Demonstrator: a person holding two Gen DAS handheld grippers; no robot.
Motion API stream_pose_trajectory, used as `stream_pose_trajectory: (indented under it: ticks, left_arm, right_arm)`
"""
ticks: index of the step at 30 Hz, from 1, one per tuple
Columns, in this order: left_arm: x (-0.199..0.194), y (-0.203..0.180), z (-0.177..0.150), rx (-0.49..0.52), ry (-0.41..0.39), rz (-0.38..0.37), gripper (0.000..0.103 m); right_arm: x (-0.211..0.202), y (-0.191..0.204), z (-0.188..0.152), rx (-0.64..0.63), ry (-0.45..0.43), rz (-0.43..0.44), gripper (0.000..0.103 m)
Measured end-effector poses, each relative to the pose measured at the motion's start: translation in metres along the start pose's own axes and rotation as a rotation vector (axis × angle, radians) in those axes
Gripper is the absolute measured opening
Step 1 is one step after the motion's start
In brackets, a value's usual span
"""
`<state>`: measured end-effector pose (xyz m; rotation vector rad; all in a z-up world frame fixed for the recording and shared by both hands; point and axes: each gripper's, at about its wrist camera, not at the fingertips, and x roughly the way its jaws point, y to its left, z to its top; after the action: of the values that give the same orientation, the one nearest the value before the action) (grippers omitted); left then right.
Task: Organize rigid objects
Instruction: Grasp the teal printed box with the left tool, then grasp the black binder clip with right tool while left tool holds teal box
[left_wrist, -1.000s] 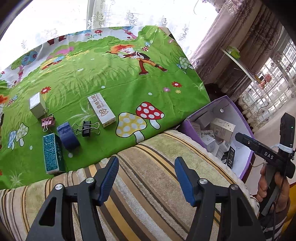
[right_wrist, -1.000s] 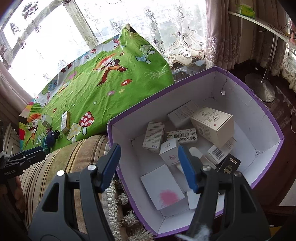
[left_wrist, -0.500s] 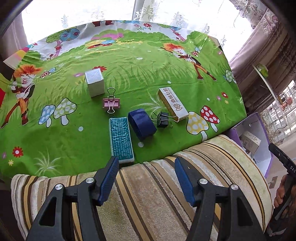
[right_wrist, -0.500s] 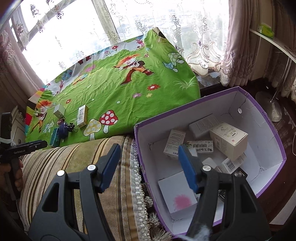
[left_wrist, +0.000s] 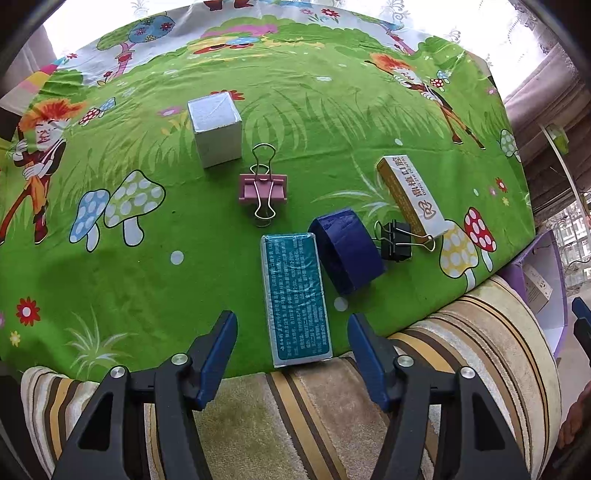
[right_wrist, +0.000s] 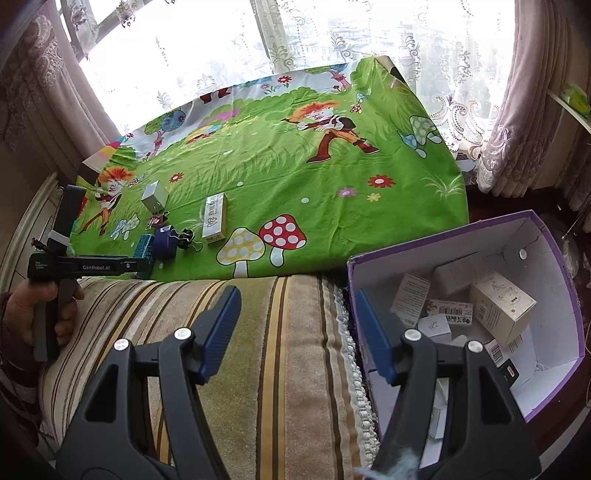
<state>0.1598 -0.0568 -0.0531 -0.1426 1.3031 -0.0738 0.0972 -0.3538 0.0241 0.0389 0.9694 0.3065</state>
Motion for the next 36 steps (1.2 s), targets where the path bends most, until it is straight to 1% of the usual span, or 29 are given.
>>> stream_pose_trajectory:
  ticks: [5,9,11,13,14,16,20,24,27,30,32,36]
  left_arm:
    - [0.008,0.000,0.002,-0.004,0.013,-0.022,0.056]
    - [0.008,0.004,0.007,-0.013,-0.007,-0.028,0.052]
    - [0.007,0.008,0.009,-0.023,-0.019,-0.027,0.046]
    - [0.007,0.012,0.010,-0.038,-0.028,-0.028,0.036]
    - [0.006,0.015,0.010,-0.047,-0.034,-0.032,0.035]
    - [0.005,0.018,0.009,-0.058,-0.045,-0.045,0.035]
    - [-0.001,0.028,0.001,-0.072,-0.069,-0.055,0.035]
    - [-0.009,0.041,-0.007,-0.119,-0.102,-0.071,0.035]
    - [-0.011,0.044,-0.008,-0.158,-0.125,-0.087,0.035]
    - [-0.013,0.049,-0.010,-0.176,-0.132,-0.100,0.035]
    - [-0.013,0.051,-0.011,-0.181,-0.133,-0.104,0.035]
    - [-0.015,0.053,-0.013,-0.189,-0.138,-0.112,0.035]
  right_arm:
    - [0.018,0.026,0.009,-0.076,0.033,0.002,0.068]
    - [0.033,0.051,0.015,-0.171,0.062,0.008,0.068]
    - [0.039,0.065,0.018,-0.235,0.074,0.016,0.068]
    - [0.046,0.079,0.020,-0.306,0.085,0.018,0.068]
    - [0.050,0.086,0.022,-0.344,0.091,0.025,0.068]
    - [0.057,0.099,0.025,-0.416,0.101,0.050,0.068]
    - [0.074,0.125,0.030,-0.563,0.110,0.066,0.068]
    - [0.095,0.148,0.033,-0.714,0.137,0.085,0.068]
    - [0.109,0.155,0.039,-0.776,0.171,0.126,0.068]
    - [0.122,0.162,0.045,-0.837,0.194,0.133,0.063]
    - [0.128,0.167,0.048,-0.881,0.209,0.142,0.063]
    - [0.144,0.175,0.052,-0.953,0.231,0.122,0.061]
